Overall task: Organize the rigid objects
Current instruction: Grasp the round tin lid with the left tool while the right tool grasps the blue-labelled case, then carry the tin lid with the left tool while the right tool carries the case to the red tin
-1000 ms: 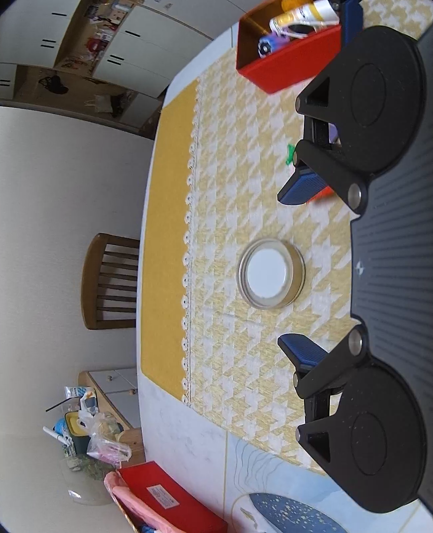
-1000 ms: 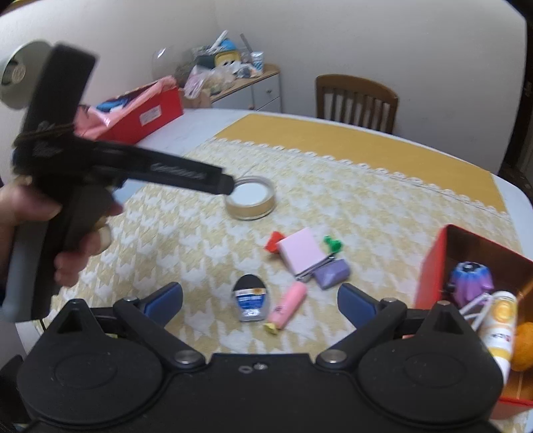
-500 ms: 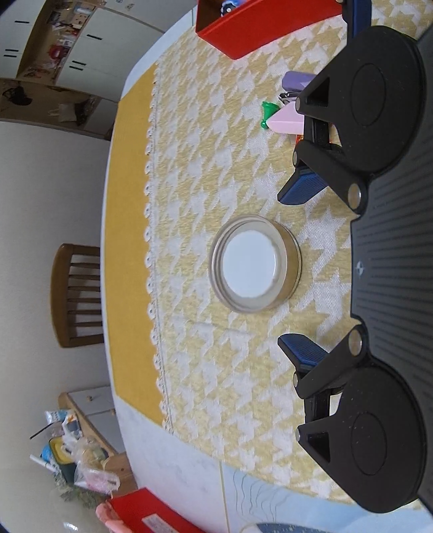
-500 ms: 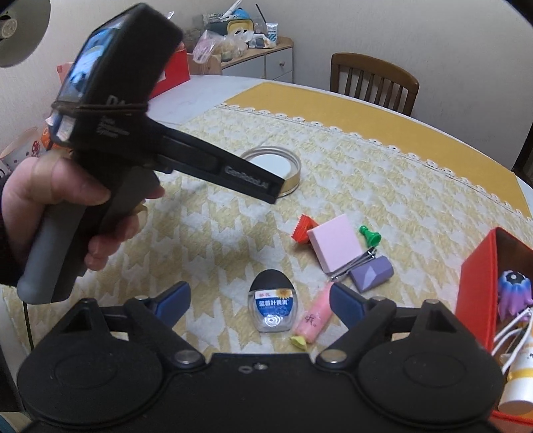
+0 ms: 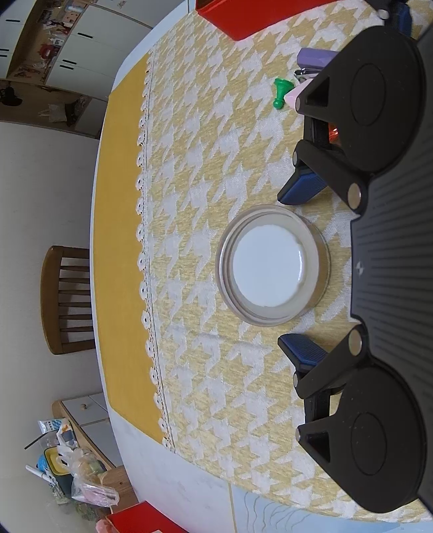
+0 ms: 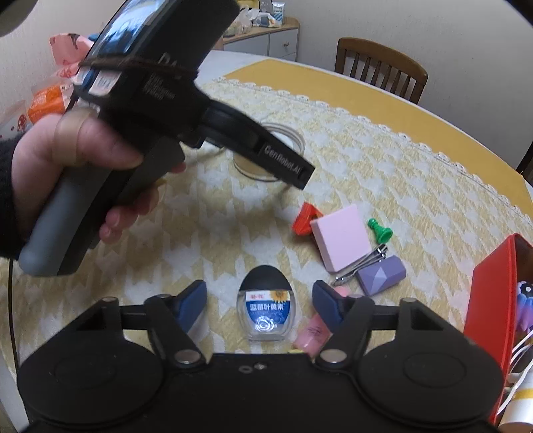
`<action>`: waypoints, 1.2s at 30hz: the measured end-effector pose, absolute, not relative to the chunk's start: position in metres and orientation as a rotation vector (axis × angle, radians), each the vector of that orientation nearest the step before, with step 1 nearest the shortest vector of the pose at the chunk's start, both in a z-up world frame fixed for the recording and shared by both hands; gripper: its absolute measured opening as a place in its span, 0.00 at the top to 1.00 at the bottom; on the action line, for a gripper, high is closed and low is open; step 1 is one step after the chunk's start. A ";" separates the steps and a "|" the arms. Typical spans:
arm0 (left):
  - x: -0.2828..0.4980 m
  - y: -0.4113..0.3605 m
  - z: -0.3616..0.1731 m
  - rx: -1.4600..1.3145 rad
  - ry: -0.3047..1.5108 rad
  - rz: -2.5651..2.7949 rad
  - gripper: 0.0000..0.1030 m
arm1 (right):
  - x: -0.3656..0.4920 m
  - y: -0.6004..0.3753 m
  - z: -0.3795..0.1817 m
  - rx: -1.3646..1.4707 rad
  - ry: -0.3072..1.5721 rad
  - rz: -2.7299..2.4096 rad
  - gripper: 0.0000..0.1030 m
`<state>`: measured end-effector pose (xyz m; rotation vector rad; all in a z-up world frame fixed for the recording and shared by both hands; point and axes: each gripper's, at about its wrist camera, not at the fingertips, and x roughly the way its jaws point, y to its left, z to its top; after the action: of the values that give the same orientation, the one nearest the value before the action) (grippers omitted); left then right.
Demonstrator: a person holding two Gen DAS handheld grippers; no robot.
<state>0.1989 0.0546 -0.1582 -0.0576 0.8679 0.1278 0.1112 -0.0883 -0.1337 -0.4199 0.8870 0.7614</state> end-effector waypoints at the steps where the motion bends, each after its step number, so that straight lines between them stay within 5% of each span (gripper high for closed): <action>1: 0.200 0.055 -0.159 -0.057 0.869 0.131 0.18 | 0.111 -0.089 -0.135 -0.423 0.890 0.764 0.39; 12: 0.204 0.053 -0.162 -0.058 0.858 0.165 0.18 | 0.101 -0.093 -0.137 -0.442 0.885 0.793 0.54; 14: 0.203 0.051 -0.161 -0.047 0.853 0.164 0.26 | 0.101 -0.093 -0.136 -0.441 0.882 0.795 0.63; 36: 0.159 0.016 -0.101 -0.007 0.808 0.183 0.26 | 0.102 -0.140 -0.081 -0.323 0.837 0.803 0.64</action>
<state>0.1586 0.0164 -0.1005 -0.0072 0.8077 0.1830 0.1021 -0.1401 -0.0812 -0.3233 0.8371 0.8029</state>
